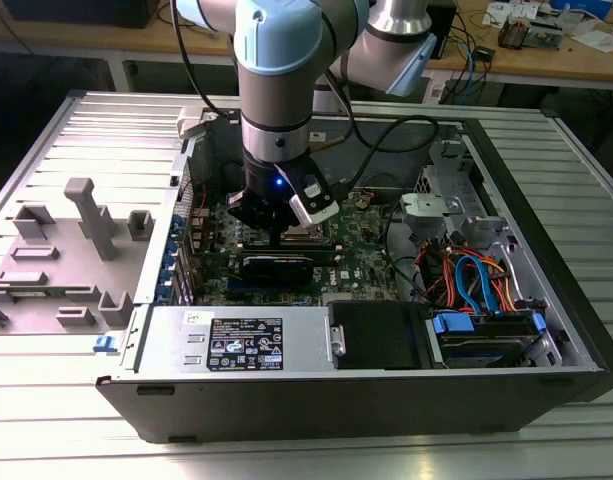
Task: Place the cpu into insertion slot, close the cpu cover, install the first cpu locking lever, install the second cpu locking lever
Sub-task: 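Install the second cpu locking lever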
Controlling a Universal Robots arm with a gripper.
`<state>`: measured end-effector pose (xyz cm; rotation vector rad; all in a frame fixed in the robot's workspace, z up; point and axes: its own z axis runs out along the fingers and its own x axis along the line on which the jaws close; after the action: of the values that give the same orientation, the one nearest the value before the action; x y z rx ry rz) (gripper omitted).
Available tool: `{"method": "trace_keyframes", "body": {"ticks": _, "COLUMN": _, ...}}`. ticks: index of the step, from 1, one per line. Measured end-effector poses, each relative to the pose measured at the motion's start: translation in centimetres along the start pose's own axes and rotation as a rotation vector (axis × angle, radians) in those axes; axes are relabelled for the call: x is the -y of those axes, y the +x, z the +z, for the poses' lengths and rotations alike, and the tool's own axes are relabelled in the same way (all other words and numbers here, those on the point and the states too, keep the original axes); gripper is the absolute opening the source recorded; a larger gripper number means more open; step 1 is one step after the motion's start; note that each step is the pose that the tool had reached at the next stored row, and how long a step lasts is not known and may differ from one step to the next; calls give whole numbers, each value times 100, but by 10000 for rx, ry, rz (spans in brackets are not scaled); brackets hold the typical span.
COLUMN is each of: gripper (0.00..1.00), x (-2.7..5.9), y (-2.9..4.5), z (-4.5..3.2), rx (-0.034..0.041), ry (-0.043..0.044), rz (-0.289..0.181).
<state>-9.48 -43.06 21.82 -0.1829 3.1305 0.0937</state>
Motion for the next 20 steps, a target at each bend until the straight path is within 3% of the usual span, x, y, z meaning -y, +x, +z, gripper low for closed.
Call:
{"method": "trace_keyframes", "body": {"ticks": 9, "gripper": 11, "x": -4, "y": 56, "z": 42, "rx": 8, "ry": -68, "rz": 69}}
{"method": "trace_keyframes", "body": {"ticks": 17, "gripper": 11, "x": -7, "y": 86, "z": 65, "rx": 41, "ry": -337, "rz": 74}}
{"method": "trace_keyframes", "body": {"ticks": 20, "gripper": 11, "x": -4, "y": 89, "z": 107, "rx": 57, "ry": -484, "rz": 75}}
